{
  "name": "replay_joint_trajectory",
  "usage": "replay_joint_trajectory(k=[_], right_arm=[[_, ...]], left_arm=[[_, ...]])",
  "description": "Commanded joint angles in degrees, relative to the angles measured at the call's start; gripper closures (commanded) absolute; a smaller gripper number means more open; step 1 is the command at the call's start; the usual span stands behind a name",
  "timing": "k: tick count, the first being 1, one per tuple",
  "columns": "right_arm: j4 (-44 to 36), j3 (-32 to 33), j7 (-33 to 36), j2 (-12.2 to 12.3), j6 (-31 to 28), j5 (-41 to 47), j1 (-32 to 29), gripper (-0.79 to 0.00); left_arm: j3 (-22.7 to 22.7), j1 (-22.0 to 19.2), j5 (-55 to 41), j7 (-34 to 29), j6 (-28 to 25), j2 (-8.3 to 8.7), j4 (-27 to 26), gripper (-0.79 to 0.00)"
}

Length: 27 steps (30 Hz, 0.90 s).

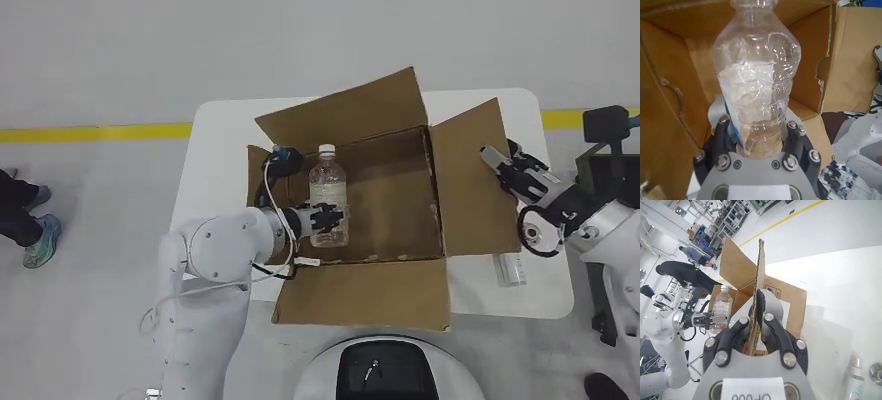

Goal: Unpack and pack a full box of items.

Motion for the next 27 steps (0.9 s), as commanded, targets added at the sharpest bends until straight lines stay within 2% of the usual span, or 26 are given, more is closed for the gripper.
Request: replay_joint_trajectory(k=[1,11,20,21,22,24,27], right_arm=[[-0.37,-0.32,0.09,0.06,0.01,0.2,0.08,0.0],[-3.57,-1.54,0.33,0.35,0.68,1.55,0.21,0.0],[-4.13,-2.44,0.44,0.64,1.26,1.73,0.21,0.0],[-3.99,-2.47,0.42,0.68,1.23,1.75,0.19,0.0],[-3.89,-2.5,0.42,0.71,1.19,1.7,0.19,0.0],[-3.67,-2.59,0.42,0.78,1.15,1.73,0.17,0.0],[-3.41,-2.82,0.5,0.9,1.08,1.46,0.21,0.0]], left_arm=[[1.31,-0.33,1.14,0.56,0.98,0.01,2.46,0.0],[3.49,-2.72,-1.95,6.5,6.92,-0.33,14.59,0.0],[4.15,-4.44,-4.43,7.87,8.29,-0.03,20.61,0.0],[4.39,-4.54,-4.69,7.72,8.13,0.0,20.43,-0.043],[4.58,-4.59,-4.76,7.6,8.02,0.06,20.37,-0.249],[4.91,-4.6,-4.99,7.58,8.0,0.17,20.38,-0.785],[5.41,-4.76,-5.41,7.44,7.86,0.32,20.43,-0.785]])
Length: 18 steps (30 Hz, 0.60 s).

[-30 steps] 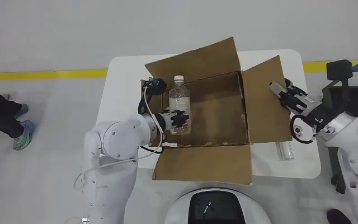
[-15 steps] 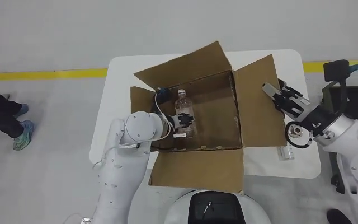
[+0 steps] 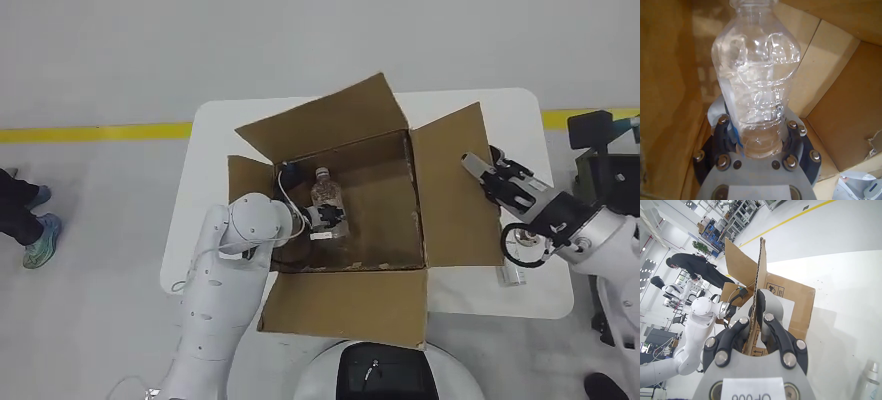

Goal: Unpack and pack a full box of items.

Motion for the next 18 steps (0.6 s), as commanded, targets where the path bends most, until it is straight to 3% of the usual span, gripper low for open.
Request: replay_joint_trajectory(k=[1,11,18], right_arm=[[0.28,-0.15,0.09,0.07,-0.13,-0.26,0.04,0.0],[5.05,-0.94,0.7,0.58,-1.48,-4.17,-1.5,0.0],[9.96,-0.55,-2.03,1.04,-5.42,-11.41,-3.15,0.0]], left_arm=[[0.26,-0.09,-0.19,-0.04,-0.04,0.11,-0.04,-0.785],[0.21,-0.26,0.14,0.21,0.2,0.87,-1.11,-0.785],[-0.85,0.49,1.0,-0.26,-1.3,1.67,-7.63,-0.785]])
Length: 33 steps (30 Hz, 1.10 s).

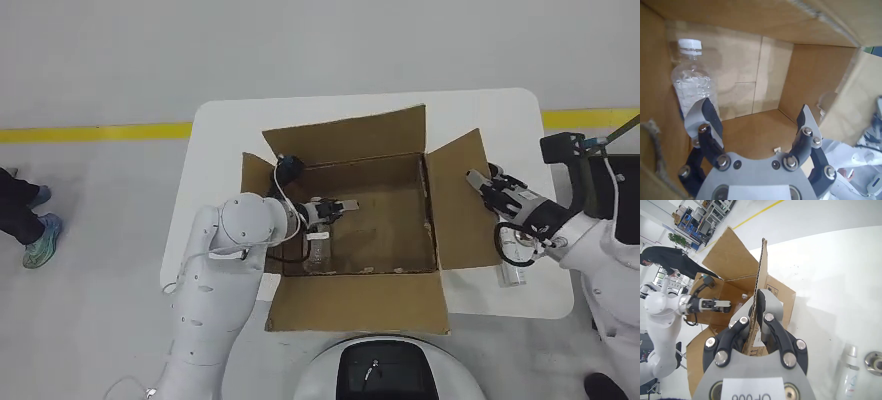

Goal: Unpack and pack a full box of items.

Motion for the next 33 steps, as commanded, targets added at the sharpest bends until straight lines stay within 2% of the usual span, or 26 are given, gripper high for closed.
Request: replay_joint_trajectory(k=[1,4,5,6,7,14,18,21,22,23,24,26,28,33], right_arm=[[1.81,-0.32,-1.5,0.07,-1.18,-2.78,-0.33,0.0],[3.61,-0.37,-3.06,0.06,-2.69,-2.04,-0.32,-0.009],[3.9,-0.34,-3.24,0.09,-3.11,-2.26,-0.35,-0.083],[4.07,-0.28,-3.37,0.11,-3.35,-2.24,-0.38,-0.289],[4.17,-0.14,-3.52,0.13,-3.48,-2.2,-0.38,-0.785],[2.18,5.76,-4.31,0.56,-1.71,-3.33,-1.8,-0.785],[0.44,12.6,2.17,1.41,-1.42,-7.74,-4.31,-0.785],[-0.68,17.17,11.13,2.36,-5.72,-12.05,-6.69,-0.785],[-0.9,18.5,13.47,2.6,-6.88,-12.65,-7.29,-0.739],[-0.95,19.68,15.52,2.78,-7.58,-12.87,-7.88,-0.529],[-1.09,20.37,18.11,2.96,-8.51,-12.74,-8.67,0.0],[-1.38,21.1,22.81,3.33,-11.45,-12.15,-10.11,0.0],[-0.99,21.34,24.3,3.45,-12.02,-10.4,-10.87,0.0],[-1.03,21.36,24.34,3.46,-12.09,-10.28,-10.97,0.0]], left_arm=[[-0.15,0.33,1.43,-0.28,-0.49,0.31,-2.47,-0.785],[-0.59,0.86,3.15,-1.04,-0.81,0.75,-5.62,-0.785],[-0.76,1.05,3.41,-1.36,-0.85,0.88,-6.55,-0.785],[-0.95,1.21,3.27,-1.62,-0.88,0.97,-7.55,-0.785],[-1.12,1.41,3.31,-1.75,-0.93,1.07,-8.23,-0.785],[-1.4,1.68,2.24,-1.8,-1.93,1.48,-13.65,-0.785],[-1.58,1.63,1.73,-0.77,-2.89,1.67,-15.1,-0.785],[-1.74,1.62,1.5,0.05,-2.91,1.8,-15.78,-0.785],[-1.75,1.63,1.3,0.2,-2.98,1.84,-15.9,-0.785],[-1.76,1.61,1.05,0.38,-3.1,1.87,-16.02,-0.785],[-1.75,1.6,0.67,0.56,-3.19,1.9,-16.08,-0.785],[-1.74,1.54,-0.87,0.8,-3.36,1.9,-16.0,-0.785],[-1.66,1.42,-1.34,0.87,-3.68,1.92,-15.88,-0.785],[-1.66,1.42,-1.34,0.87,-3.68,1.92,-15.88,-0.785]])
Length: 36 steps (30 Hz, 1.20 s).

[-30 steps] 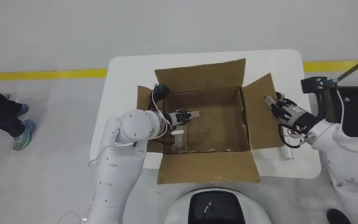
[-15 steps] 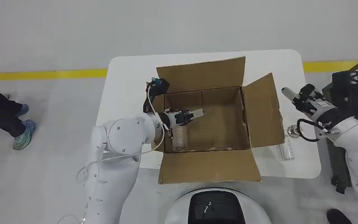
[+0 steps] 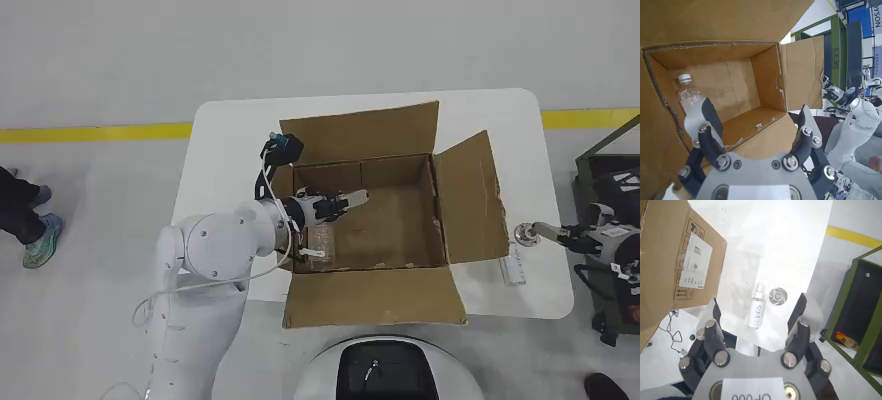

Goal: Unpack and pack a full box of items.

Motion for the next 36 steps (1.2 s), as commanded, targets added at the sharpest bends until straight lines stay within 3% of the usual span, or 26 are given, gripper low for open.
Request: replay_joint_trajectory(k=[1,6,10,12,16,18,23,24,25,36], right_arm=[[-0.01,0.0,-0.02,0.0,0.01,-0.02,0.01,0.0],[-0.79,-1.23,0.15,0.2,-1.64,-3.31,-0.77,0.0],[-1.4,-5.01,4.54,0.6,0.62,-8.35,-0.62,0.0],[-1.18,-7.78,7.23,0.75,1.87,-9.27,0.31,-0.277],[-0.1,-12.01,10.34,0.99,3.99,-12.42,1.74,-0.406],[1.11,-13.33,10.95,1.12,4.49,-14.25,2.66,-0.551],[3.99,-15.83,11.34,1.28,5.27,-16.36,4.05,-0.662],[4.31,-16.25,11.42,1.32,5.19,-16.66,4.3,-0.748],[4.71,-16.63,11.45,1.34,5.3,-16.71,4.51,-0.785],[10.04,-21.79,10.17,1.39,5.54,-18.41,6.85,-0.785]], left_arm=[[0.0,0.0,0.0,0.0,0.01,0.0,0.0,-0.785],[0.0,0.0,0.0,0.0,0.01,0.0,0.0,-0.785],[0.0,0.0,0.0,0.0,0.01,0.0,0.0,-0.785],[0.0,0.0,0.0,0.0,0.01,0.0,0.0,-0.785],[0.0,0.0,0.0,0.0,0.01,0.0,0.0,-0.785],[0.0,0.0,0.0,0.0,0.01,0.0,0.0,-0.785],[0.0,0.0,0.0,0.0,0.01,0.0,0.0,-0.785],[0.0,0.0,0.0,0.0,0.01,0.0,0.0,-0.785],[0.0,0.0,0.0,0.0,0.01,0.0,0.0,-0.785],[0.0,0.0,0.0,0.0,0.01,0.0,0.0,-0.785]])
